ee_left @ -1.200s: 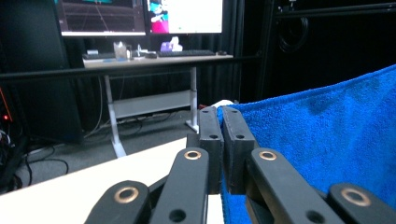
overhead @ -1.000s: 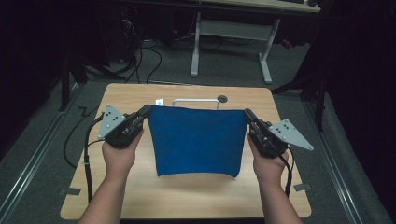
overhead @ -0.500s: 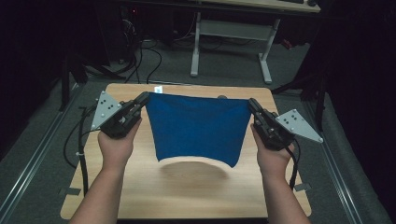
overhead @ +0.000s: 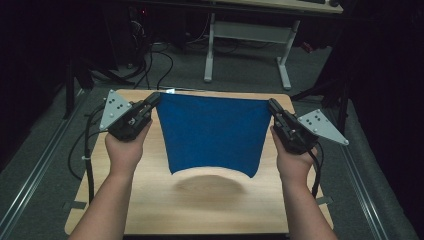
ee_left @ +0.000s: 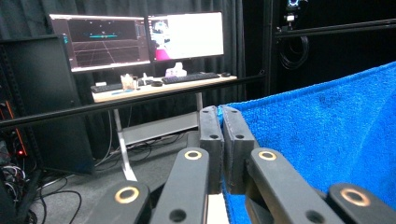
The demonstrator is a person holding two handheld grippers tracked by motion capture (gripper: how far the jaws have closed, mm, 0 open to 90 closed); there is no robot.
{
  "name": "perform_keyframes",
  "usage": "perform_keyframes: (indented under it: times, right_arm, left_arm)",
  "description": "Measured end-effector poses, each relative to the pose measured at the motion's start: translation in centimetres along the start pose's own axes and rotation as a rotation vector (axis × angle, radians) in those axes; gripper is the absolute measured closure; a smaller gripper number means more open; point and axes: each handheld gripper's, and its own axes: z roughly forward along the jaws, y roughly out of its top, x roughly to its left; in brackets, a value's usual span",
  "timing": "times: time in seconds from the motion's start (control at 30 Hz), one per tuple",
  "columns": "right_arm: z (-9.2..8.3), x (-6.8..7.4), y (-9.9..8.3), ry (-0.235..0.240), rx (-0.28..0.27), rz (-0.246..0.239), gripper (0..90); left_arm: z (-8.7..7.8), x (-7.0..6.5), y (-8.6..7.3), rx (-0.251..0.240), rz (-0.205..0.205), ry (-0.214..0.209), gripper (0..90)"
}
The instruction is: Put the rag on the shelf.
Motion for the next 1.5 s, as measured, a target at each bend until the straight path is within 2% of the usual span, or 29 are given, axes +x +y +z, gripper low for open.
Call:
perform_keyframes:
  times: [0.27,0.53,0.77,1.03,1.17,1.3,1.4,1.5]
  right_arm:
    - [0.6,-0.5,0.8,-0.009,-0.008,0.005,88.4]
    - [1.8,-1.1,1.7,-0.021,-0.01,0.015,88.4]
    - [3.6,-1.9,1.9,-0.035,-0.006,0.026,88.4]
    - [5.6,-3.0,2.6,-0.052,-0.017,0.056,88.5]
    - [6.7,-3.3,2.8,-0.056,-0.02,0.064,88.5]
    - [7.8,-3.5,2.6,-0.065,-0.003,0.046,88.5]
    - [8.8,-3.9,2.4,-0.075,0.014,0.032,88.5]
    - [9.3,-4.1,2.3,-0.08,0.018,0.028,88.5]
  left_arm:
    - [0.9,0.4,0.9,-0.005,0.014,0.008,88.4]
    - [2.6,1.3,2.0,0.009,0.033,0.019,88.4]
    - [3.9,2.2,2.6,0.004,0.037,0.025,88.5]
    - [5.3,2.8,3.7,-0.009,0.068,0.045,88.4]
    - [6.2,3.4,3.7,-0.003,0.062,0.059,88.5]
    - [7.2,4.1,3.4,0.003,0.079,0.072,88.4]
    - [7.9,4.2,3.2,0.023,0.098,0.09,88.5]
    - [8.3,4.2,3.0,0.019,0.091,0.099,88.5]
